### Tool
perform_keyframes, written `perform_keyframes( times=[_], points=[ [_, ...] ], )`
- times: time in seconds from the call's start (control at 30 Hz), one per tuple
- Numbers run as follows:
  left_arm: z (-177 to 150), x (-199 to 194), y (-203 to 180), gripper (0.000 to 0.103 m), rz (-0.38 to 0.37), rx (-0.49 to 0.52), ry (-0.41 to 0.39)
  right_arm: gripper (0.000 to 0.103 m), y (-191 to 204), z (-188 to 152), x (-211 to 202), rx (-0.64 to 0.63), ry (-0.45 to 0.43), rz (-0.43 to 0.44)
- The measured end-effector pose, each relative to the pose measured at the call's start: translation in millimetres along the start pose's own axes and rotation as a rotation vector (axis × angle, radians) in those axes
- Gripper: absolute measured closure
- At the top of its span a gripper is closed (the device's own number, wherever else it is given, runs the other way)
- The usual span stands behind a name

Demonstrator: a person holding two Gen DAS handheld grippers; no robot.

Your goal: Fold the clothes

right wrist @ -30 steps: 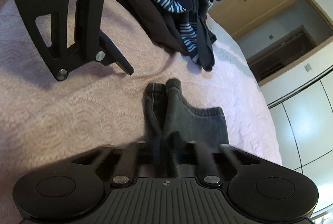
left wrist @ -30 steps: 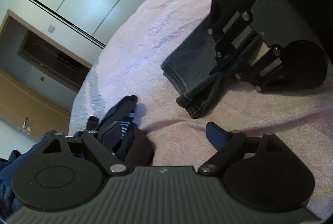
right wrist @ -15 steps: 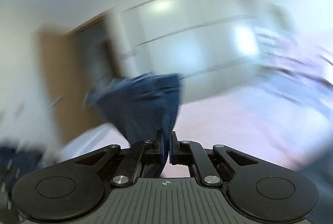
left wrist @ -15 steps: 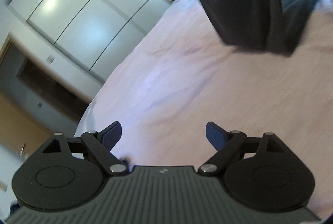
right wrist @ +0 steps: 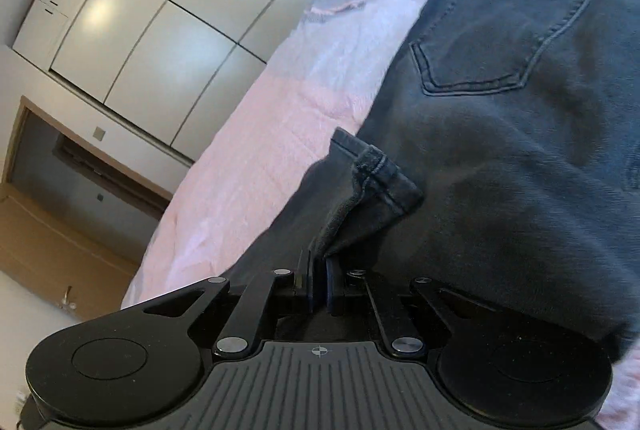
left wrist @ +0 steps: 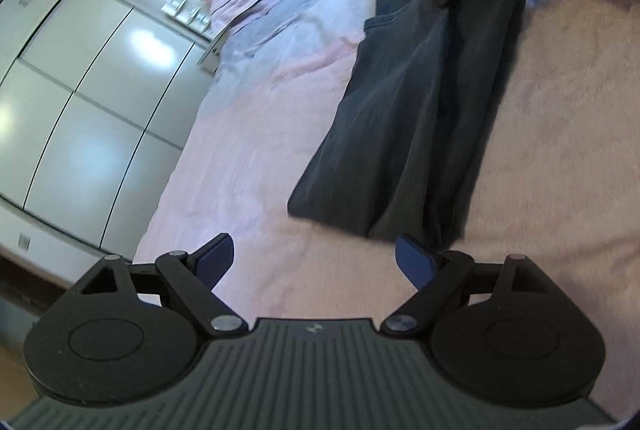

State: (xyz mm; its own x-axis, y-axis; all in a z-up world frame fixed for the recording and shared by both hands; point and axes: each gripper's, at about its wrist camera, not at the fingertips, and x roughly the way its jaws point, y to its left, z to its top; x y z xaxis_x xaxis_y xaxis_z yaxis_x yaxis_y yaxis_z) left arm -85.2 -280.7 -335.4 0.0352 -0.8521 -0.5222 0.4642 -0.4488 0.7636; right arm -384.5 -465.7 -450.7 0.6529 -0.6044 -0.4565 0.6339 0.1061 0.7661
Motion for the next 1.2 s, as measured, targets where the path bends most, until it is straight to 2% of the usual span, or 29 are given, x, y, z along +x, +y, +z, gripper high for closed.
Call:
perform_keyframes(
  times=[0.07,0.1,0.23,0.37,0.43,0.5,0.57,0.67,0.8,0.87,1.0,1.03,1.1,1.2],
  points=[
    [6.8,6.3,-7.1,0.017,-0.007,0.061,-0.003,0.099,10.0,0.5,-11.7,-0.084,0.054,0.006],
    [8.0,11.5,-11.1,0.017,-0.009,0.105,0.001,0.099,17.7,-0.5,-21.0,-0.168,0.067,0.009],
    [4.7,24.1,-20.0,0.018,-0.068,0.184,0.013,0.098,55.3,-6.0,-41.2,-0.619,0.075,-0.007],
    [5.6,28.2,-20.5,0.019,-0.081,0.181,0.010,0.098,76.3,-25.3,-26.7,-1.054,0.109,-0.089],
    [7.6,29.0,-17.9,0.024,-0.100,0.153,0.004,0.098,79.6,-34.4,-22.9,-1.182,0.127,-0.101],
    [8.6,28.8,-13.2,0.025,-0.143,0.104,-0.014,0.098,79.5,-35.7,-15.7,-1.236,0.113,-0.085],
    [8.4,28.5,-9.7,0.029,-0.200,0.061,-0.025,0.098,79.6,-33.2,-8.3,-1.209,0.153,-0.062],
    [7.4,31.6,-11.4,0.029,-0.309,0.034,-0.010,0.098,92.2,-27.4,3.6,-1.158,0.226,0.008],
    [7.3,43.1,-15.0,0.030,-0.383,-0.030,0.000,0.097,118.3,-26.2,33.9,-1.111,0.318,0.084],
    [7.3,48.3,-21.3,0.041,-0.418,-0.040,0.011,0.097,136.3,-32.1,52.1,-1.127,0.352,0.109],
    [2.2,49.8,-26.5,0.046,-0.437,-0.076,0.011,0.097,172.7,-47.0,99.5,-1.157,0.448,0.179],
    [0.1,48.6,-25.8,0.048,-0.437,-0.094,0.006,0.097,178.7,-52.0,112.6,-1.169,0.475,0.179],
    [-3.4,47.1,-27.1,0.049,-0.432,-0.118,-0.004,0.097,186.4,-65.0,144.5,-1.216,0.520,0.124],
    [-6.0,45.7,-29.3,0.049,-0.421,-0.138,-0.015,0.097,182.8,-73.8,186.3,-1.307,0.465,-0.038]
  ],
)
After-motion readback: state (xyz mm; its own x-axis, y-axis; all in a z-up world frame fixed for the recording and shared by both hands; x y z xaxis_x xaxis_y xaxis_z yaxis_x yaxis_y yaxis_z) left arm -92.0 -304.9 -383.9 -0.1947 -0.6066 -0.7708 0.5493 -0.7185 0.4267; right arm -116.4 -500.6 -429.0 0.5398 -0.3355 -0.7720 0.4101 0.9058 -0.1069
